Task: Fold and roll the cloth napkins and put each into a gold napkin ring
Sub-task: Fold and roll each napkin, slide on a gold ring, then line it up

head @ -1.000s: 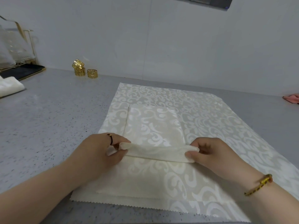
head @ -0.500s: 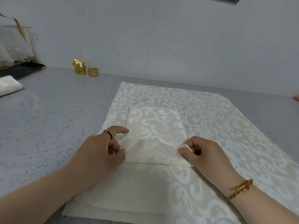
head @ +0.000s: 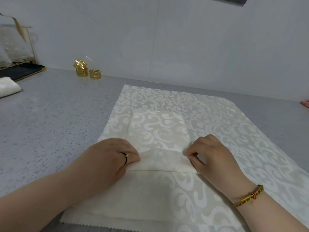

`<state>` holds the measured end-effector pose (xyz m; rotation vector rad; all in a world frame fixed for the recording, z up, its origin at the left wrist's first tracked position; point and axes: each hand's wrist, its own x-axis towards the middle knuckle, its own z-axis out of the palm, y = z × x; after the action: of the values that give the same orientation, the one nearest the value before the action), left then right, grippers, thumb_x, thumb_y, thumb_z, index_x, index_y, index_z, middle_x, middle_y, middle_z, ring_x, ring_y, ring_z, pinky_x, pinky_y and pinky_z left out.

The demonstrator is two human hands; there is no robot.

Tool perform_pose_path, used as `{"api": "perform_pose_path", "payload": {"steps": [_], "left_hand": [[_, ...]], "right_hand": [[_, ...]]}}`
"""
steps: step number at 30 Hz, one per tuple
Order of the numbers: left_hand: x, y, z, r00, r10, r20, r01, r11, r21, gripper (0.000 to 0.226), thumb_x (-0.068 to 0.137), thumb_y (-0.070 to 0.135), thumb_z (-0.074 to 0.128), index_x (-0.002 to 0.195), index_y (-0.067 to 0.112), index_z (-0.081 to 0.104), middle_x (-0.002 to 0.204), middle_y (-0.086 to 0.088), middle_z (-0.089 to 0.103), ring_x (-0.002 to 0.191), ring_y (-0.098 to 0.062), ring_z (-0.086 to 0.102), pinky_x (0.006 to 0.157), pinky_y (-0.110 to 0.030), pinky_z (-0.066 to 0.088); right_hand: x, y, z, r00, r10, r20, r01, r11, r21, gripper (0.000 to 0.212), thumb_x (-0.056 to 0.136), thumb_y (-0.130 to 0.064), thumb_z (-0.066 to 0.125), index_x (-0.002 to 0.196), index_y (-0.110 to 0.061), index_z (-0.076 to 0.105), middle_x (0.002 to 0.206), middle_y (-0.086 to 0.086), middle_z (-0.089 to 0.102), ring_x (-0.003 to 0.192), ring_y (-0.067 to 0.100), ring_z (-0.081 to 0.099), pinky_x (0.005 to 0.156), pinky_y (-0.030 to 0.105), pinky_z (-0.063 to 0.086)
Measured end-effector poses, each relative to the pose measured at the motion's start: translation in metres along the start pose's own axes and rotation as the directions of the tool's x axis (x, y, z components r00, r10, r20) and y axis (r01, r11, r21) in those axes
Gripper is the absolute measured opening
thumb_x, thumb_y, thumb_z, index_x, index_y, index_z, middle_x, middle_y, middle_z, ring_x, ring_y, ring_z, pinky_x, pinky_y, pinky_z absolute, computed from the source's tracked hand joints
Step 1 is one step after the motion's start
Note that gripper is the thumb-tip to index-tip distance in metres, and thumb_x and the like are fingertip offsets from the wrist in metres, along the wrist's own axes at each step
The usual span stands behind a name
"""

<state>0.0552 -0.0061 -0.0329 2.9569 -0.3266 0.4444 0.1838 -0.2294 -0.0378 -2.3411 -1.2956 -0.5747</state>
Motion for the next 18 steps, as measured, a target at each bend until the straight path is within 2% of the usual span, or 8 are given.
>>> {"api": "perform_pose_path", "payload": {"steps": [2, 5, 8, 11, 14, 15, 17, 18], "left_hand": [[-0.004, -0.002, -0.001, 0.999, -0.037, 0.019, 0.037, 0.999, -0.024, 0.038, 0.072, 0.028, 0.037, 0.080, 0.033, 0.074, 0.082, 0.021, 0.069, 0.083, 0.005, 0.055, 0.071, -0.010, 0.044], [-0.010, -0.003, -0.002, 0.995, -0.092, 0.048, 0.095, 0.993, -0.067, 0.037, 0.073, 0.038, 0.036, 0.079, 0.038, 0.073, 0.083, 0.027, 0.067, 0.074, 0.011, 0.060, 0.074, -0.005, 0.040], [-0.010, -0.001, -0.008, 0.982, -0.163, 0.098, 0.167, 0.985, -0.035, 0.044, 0.066, 0.059, 0.031, 0.088, 0.046, 0.066, 0.093, 0.038, 0.056, 0.080, 0.016, 0.058, 0.074, 0.002, 0.032], [-0.012, -0.005, -0.001, 0.967, -0.252, 0.042, 0.254, 0.965, -0.069, 0.067, 0.054, 0.071, 0.015, 0.114, 0.058, 0.041, 0.097, 0.050, 0.021, 0.109, 0.017, 0.041, 0.083, 0.004, 0.020], [-0.008, -0.005, -0.002, 0.956, -0.288, 0.054, 0.291, 0.953, -0.080, 0.073, 0.052, 0.070, 0.014, 0.119, 0.056, 0.040, 0.100, 0.039, 0.031, 0.113, 0.010, 0.042, 0.084, 0.000, 0.023], [-0.006, -0.003, -0.005, 0.955, -0.293, 0.052, 0.298, 0.947, -0.118, 0.063, 0.057, 0.072, 0.018, 0.113, 0.057, 0.042, 0.100, 0.038, 0.036, 0.108, 0.012, 0.043, 0.083, 0.001, 0.024], [0.001, -0.004, -0.014, 0.919, -0.381, 0.098, 0.393, 0.876, -0.278, 0.012, 0.080, 0.060, 0.046, 0.092, 0.058, 0.044, 0.085, 0.040, 0.049, 0.090, 0.019, 0.048, 0.076, 0.007, 0.027], [0.005, -0.009, -0.015, 0.919, -0.381, 0.103, 0.393, 0.862, -0.321, 0.018, 0.082, 0.046, 0.057, 0.083, 0.058, 0.043, 0.078, 0.039, 0.053, 0.081, 0.020, 0.049, 0.072, 0.008, 0.030]], "right_hand": [[0.000, 0.004, -0.004, 1.000, -0.011, 0.026, 0.011, 1.000, -0.011, 0.027, 0.074, -0.028, 0.046, 0.066, -0.019, 0.070, 0.064, -0.012, 0.062, 0.073, 0.009, 0.042, 0.065, 0.017, 0.039], [-0.004, 0.008, -0.010, 0.991, 0.025, 0.134, -0.037, 0.995, 0.089, 0.041, 0.073, -0.054, 0.046, 0.081, -0.024, 0.073, 0.074, -0.022, 0.058, 0.087, 0.006, 0.044, 0.069, 0.009, 0.039], [-0.005, 0.008, -0.019, 0.929, 0.111, 0.354, -0.194, 0.959, 0.208, 0.070, 0.045, -0.092, 0.038, 0.097, -0.048, 0.054, 0.094, -0.031, 0.048, 0.107, -0.007, 0.034, 0.085, -0.002, 0.025], [-0.006, 0.009, -0.020, 0.904, 0.141, 0.403, -0.228, 0.957, 0.178, 0.050, 0.050, -0.074, 0.055, 0.094, -0.054, 0.044, 0.098, -0.029, 0.046, 0.108, -0.012, 0.029, 0.082, -0.005, 0.023], [-0.005, 0.008, -0.017, 0.929, 0.137, 0.345, -0.216, 0.955, 0.203, 0.036, 0.056, -0.068, 0.046, 0.088, -0.052, 0.050, 0.090, -0.025, 0.052, 0.102, -0.006, 0.038, 0.081, 0.001, 0.029], [-0.004, 0.009, -0.017, 0.934, 0.145, 0.327, -0.226, 0.948, 0.225, 0.035, 0.055, -0.068, 0.044, 0.085, -0.050, 0.052, 0.086, -0.022, 0.055, 0.100, -0.004, 0.040, 0.080, 0.002, 0.031], [-0.001, 0.008, -0.018, 0.923, 0.178, 0.340, -0.270, 0.932, 0.244, 0.028, 0.059, -0.066, 0.046, 0.077, -0.046, 0.056, 0.086, -0.015, 0.059, 0.094, -0.002, 0.044, 0.076, 0.004, 0.032], [0.003, 0.007, -0.020, 0.909, 0.201, 0.365, -0.299, 0.924, 0.239, 0.022, 0.066, -0.061, 0.052, 0.074, -0.042, 0.058, 0.086, -0.013, 0.059, 0.088, -0.002, 0.046, 0.074, 0.005, 0.033]]}}
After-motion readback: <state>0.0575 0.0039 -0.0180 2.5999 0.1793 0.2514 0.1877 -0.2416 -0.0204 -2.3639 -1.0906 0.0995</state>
